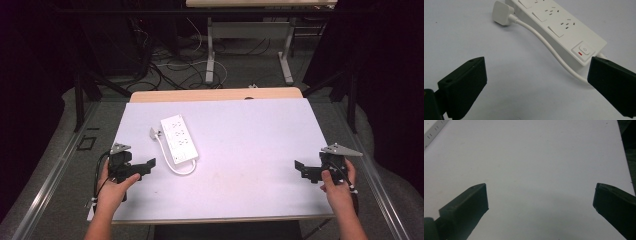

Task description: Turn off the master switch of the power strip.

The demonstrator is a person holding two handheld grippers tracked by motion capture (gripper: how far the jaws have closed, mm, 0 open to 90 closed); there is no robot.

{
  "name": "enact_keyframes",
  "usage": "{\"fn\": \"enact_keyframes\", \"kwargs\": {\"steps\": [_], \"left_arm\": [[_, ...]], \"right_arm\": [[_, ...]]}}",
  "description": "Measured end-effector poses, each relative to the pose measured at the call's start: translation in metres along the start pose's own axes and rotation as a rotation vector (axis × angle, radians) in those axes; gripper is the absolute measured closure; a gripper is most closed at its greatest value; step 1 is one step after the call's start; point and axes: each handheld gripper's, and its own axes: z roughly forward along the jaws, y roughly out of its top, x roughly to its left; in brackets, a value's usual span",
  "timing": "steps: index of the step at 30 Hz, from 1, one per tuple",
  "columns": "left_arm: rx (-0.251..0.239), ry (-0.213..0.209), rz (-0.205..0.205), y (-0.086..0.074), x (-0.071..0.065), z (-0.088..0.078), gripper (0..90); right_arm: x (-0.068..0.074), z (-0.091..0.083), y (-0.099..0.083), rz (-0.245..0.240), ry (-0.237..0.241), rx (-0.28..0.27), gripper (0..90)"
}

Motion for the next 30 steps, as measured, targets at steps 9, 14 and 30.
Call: {"fn": "enact_keyframes", "kwargs": {"steps": [9, 14, 30], "left_arm": [[-0.012, 0.027, 0.002, 0.0, 0.001, -0.001, 2.4], [-0.006, 0.016, 0.002, 0.0, 0.001, -0.003, 2.4], [-0.02, 0.054, 0.025, 0.009, -0.004, -0.011, 4.4]], "right_arm": [[0.004, 0.004, -0.004, -0.038, 0.035, 0.017, 0.0], [0.01, 0.006, -0.005, -0.049, 0.04, 0.04, 0.0], [0.019, 0.01, -0.007, -0.088, 0.051, 0.061, 0.0]]}}
